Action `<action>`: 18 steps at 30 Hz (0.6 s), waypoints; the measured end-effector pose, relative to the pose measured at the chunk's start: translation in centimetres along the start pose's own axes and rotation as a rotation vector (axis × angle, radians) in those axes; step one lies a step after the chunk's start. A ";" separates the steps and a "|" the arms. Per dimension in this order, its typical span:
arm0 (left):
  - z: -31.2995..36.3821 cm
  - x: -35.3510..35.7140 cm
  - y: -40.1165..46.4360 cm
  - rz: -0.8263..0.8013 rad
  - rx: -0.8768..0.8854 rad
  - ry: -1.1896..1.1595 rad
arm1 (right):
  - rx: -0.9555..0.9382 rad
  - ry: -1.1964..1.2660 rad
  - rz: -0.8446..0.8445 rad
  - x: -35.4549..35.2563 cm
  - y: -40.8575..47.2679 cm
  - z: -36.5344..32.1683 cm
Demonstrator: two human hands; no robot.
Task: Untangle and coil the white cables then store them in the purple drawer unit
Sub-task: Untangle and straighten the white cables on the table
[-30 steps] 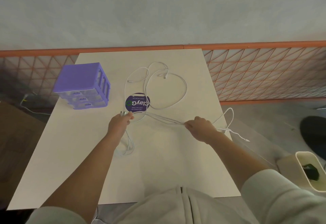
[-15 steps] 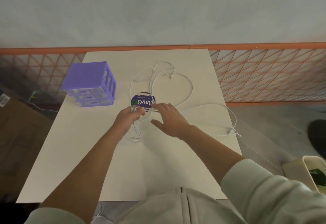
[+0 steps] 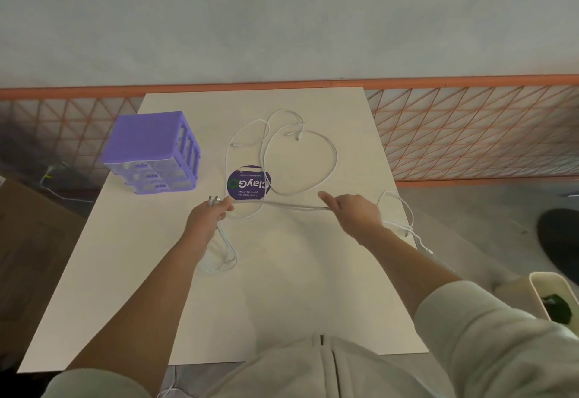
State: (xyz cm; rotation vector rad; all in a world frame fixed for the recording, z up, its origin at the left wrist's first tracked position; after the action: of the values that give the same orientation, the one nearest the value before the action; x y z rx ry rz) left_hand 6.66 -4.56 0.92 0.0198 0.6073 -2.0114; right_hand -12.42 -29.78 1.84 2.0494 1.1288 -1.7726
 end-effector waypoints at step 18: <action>-1.9 -2.4 1.6 0.118 -0.101 -0.031 | -0.116 -0.079 0.376 -3.3 1.3 5.5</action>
State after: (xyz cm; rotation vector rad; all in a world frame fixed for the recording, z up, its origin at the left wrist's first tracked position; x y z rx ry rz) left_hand 8.78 -2.45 -0.74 -0.0361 0.6722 -1.8619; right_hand -15.69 -35.32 3.02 1.9487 0.7433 -1.5507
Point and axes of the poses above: each hand's wrist, its own y-axis towards the middle knuckle, its own x-axis out of the palm, z = x × y, the point moved 9 cm from there along y, towards the middle knuckle, and after that the axes turned 3 degrees about x, right-handed, at the moved point
